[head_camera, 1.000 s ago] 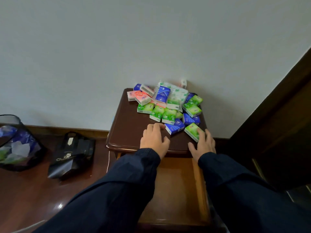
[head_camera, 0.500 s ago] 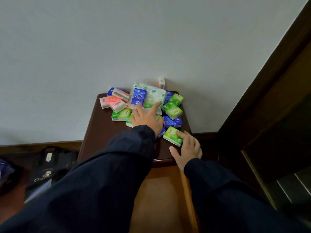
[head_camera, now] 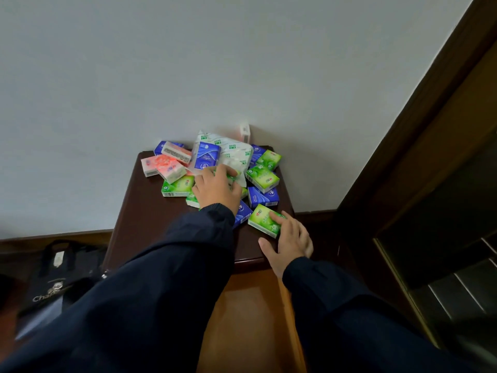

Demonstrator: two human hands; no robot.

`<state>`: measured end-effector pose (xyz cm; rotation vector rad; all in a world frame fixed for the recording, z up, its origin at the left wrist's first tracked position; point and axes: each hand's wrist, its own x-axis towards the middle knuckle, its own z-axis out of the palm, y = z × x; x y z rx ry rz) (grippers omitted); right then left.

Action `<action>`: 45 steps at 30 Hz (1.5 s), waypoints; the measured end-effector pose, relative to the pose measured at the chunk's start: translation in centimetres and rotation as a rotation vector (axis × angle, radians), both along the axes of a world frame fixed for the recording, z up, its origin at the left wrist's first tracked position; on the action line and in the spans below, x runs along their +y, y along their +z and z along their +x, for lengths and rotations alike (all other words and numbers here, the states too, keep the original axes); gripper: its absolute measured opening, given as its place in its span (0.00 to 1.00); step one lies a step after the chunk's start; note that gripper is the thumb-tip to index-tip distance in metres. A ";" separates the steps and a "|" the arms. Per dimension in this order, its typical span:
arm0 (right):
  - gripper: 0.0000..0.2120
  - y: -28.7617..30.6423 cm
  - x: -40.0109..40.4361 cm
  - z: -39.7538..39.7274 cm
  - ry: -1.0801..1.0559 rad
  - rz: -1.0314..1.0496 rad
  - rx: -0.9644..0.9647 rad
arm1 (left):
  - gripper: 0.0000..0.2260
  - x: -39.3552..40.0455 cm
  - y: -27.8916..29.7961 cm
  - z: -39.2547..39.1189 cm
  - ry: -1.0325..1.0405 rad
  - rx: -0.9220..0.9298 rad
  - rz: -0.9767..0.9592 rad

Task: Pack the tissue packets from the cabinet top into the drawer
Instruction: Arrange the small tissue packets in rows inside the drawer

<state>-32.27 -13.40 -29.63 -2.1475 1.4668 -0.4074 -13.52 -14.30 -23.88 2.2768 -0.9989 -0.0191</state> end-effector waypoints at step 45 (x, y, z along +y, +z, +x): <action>0.29 -6.7 12.9 5.5 -0.426 1.014 -0.407 | 0.14 30.4 -9.6 -4.5 0.166 0.371 -0.345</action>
